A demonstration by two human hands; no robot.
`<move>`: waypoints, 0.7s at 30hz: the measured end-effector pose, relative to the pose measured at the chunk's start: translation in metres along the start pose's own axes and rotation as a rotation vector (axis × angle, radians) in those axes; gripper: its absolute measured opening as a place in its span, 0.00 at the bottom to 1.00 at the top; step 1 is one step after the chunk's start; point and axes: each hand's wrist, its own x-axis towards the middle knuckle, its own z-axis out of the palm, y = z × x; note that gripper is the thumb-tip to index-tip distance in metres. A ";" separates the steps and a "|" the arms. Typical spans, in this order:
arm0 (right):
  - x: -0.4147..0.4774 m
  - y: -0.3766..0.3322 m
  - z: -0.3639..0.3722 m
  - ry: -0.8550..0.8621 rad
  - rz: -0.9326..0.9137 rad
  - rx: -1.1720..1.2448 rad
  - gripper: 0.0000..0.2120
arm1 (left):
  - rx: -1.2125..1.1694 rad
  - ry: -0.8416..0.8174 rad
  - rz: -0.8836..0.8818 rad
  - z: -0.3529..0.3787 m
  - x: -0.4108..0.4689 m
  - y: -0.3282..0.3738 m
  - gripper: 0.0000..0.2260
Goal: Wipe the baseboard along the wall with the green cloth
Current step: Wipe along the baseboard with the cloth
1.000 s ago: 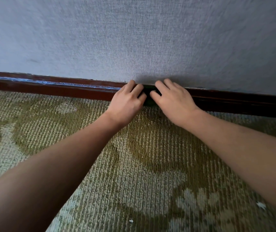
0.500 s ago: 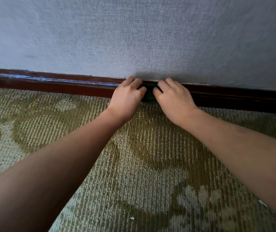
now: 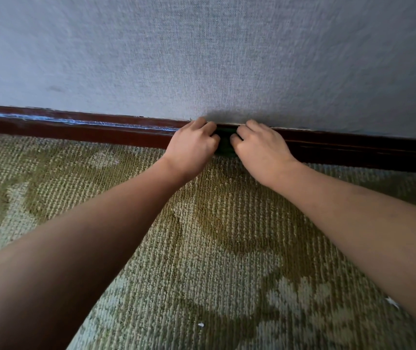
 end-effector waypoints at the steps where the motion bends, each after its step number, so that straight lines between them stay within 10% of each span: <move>1: 0.000 0.000 0.001 0.005 -0.001 -0.002 0.16 | 0.004 0.009 -0.002 0.001 0.000 -0.001 0.04; 21: 0.007 -0.015 0.009 0.033 -0.047 -0.012 0.18 | 0.063 0.122 0.072 0.013 -0.018 -0.014 0.08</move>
